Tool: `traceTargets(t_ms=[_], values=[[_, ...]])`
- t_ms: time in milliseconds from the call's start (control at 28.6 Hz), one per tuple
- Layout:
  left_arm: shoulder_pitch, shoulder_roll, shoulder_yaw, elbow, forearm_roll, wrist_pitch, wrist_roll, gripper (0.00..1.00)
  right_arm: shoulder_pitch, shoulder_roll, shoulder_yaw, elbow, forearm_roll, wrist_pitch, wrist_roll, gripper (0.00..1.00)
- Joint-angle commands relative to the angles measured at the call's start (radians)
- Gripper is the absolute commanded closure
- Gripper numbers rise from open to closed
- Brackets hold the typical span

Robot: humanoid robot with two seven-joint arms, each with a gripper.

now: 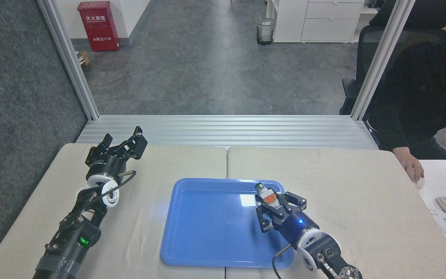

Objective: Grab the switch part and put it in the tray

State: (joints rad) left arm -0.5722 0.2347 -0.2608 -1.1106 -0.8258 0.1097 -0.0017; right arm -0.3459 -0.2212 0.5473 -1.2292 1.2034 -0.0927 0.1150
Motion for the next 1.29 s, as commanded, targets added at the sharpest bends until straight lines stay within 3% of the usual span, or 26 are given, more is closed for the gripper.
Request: traceTargets(t_ms=[0,35,210,245,280,455,665,805,980,1260], values=[[0.000,0.000,0.000,0.000,-0.001,0.001,0.000,0.00,0.012,0.126,0.161,0.069,0.030,-0.001,0.029,0.95],[0.000,0.000,0.000,0.000,0.000,0.001,0.000,0.00,0.012,0.129,0.161,0.073,0.031,0.001,0.031,0.88],[0.000,0.000,0.000,0.000,0.001,0.001,0.000,0.00,0.008,0.149,0.142,0.091,0.015,0.005,0.028,0.27],[0.000,0.000,0.000,0.000,0.001,0.001,0.000,0.00,0.008,0.152,0.119,0.091,0.013,0.004,0.026,0.11],[0.000,0.000,0.000,0.000,0.001,0.001,0.000,0.00,0.007,0.160,0.076,0.091,0.005,-0.002,0.023,0.01],[0.000,0.000,0.000,0.000,0.001,0.001,0.000,0.00,-0.040,0.220,-0.071,0.091,-0.015,-0.010,0.002,0.01],[0.000,0.000,0.000,0.000,0.001,0.001,0.000,0.00,-0.188,0.192,-0.274,0.089,-0.015,-0.010,-0.073,0.01],[0.000,0.000,0.000,0.000,-0.001,0.001,0.000,0.00,-0.222,0.090,-0.366,0.089,-0.015,-0.015,-0.087,0.01],[0.000,0.000,0.000,0.000,-0.001,0.001,0.000,0.00,-0.222,-0.055,-0.391,0.091,-0.016,-0.010,-0.164,0.01],[0.000,0.000,0.000,0.000,0.000,-0.001,0.000,0.00,-0.188,-0.148,-0.460,0.148,-0.111,-0.007,-0.156,0.01]])
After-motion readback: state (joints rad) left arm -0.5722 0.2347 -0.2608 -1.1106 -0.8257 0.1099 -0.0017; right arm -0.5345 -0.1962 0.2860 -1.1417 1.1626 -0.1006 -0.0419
